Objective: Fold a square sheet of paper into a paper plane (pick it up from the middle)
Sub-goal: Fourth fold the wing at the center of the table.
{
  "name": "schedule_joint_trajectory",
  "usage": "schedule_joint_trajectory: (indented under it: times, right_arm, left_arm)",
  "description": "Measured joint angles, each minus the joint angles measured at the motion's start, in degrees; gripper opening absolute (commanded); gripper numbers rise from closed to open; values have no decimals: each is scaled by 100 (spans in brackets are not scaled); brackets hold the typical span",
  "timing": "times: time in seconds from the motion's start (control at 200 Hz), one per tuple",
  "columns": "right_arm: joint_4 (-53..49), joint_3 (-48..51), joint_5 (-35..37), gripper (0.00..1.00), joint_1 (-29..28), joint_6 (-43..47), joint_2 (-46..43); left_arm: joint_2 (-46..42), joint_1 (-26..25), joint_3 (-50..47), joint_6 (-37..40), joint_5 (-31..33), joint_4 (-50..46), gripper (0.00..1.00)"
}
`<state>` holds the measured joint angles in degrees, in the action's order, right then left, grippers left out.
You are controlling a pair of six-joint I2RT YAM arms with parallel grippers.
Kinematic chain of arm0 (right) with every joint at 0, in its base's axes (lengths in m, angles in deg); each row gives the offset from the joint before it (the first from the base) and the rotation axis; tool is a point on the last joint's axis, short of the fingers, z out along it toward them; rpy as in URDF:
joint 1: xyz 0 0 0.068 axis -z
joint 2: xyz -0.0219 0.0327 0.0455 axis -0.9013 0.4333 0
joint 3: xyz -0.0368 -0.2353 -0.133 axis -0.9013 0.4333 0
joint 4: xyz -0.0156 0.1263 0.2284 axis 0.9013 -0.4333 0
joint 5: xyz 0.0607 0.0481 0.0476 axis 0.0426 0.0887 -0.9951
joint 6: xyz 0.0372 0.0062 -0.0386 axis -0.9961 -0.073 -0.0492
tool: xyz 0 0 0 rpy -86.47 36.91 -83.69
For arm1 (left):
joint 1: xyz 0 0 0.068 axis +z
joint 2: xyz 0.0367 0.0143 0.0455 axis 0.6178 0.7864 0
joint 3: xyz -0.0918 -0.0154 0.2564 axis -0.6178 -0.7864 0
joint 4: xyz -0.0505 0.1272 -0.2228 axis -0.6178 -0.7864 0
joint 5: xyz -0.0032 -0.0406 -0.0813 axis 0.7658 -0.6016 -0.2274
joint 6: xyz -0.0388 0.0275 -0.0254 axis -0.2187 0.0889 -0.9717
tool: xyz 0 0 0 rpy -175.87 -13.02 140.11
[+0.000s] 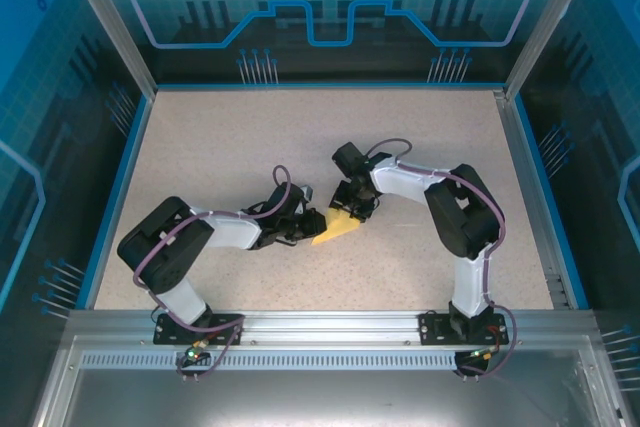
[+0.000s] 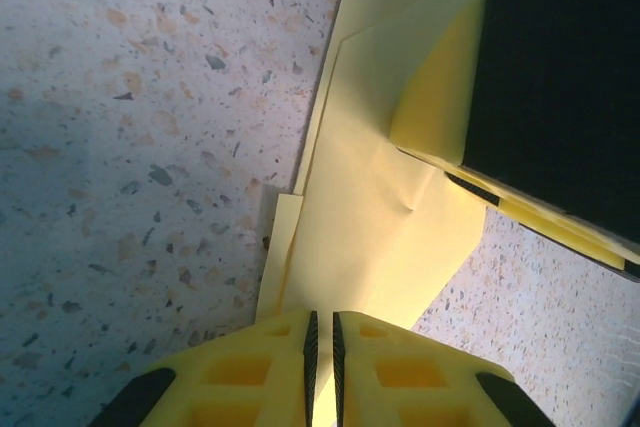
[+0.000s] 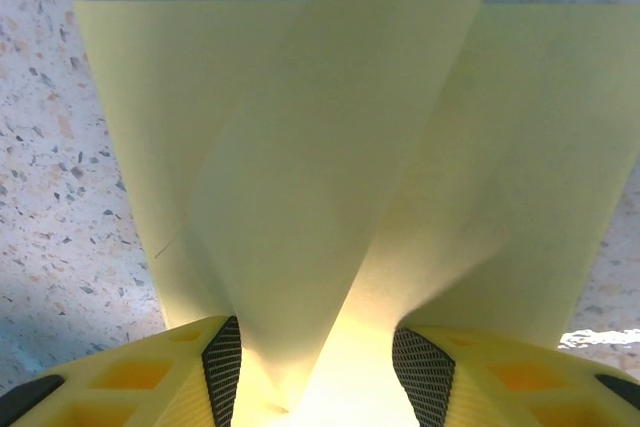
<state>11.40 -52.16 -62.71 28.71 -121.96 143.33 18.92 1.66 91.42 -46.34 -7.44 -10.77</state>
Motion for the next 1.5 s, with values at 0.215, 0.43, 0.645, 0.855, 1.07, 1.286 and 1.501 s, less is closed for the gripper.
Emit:
schedule_joint_trajectory:
  times: [0.215,0.43,0.645,0.855,1.07,1.286,1.501]
  right_arm:
    - [-28,-17,20,51,-4,-2,15]
    - [-44,-24,22,51,-4,-2,20]
    - [-46,-24,33,51,-9,-4,20]
    - [-48,-24,37,51,-9,-7,20]
    - [-52,-24,37,51,-9,-7,26]
    - [-55,-24,33,51,-9,-9,31]
    - [-55,-22,33,51,-9,-28,31]
  left_arm:
    - [-192,68,0,-37,-173,170,18]
    - [-76,85,0,-70,-278,380,16]
    - [-74,107,0,-92,-273,389,18]
    - [-334,107,-9,-118,-385,573,19]
    - [-234,107,-9,-197,-501,743,19]
    - [144,107,-9,-201,-564,798,14]
    - [240,109,-9,-201,-579,837,11]
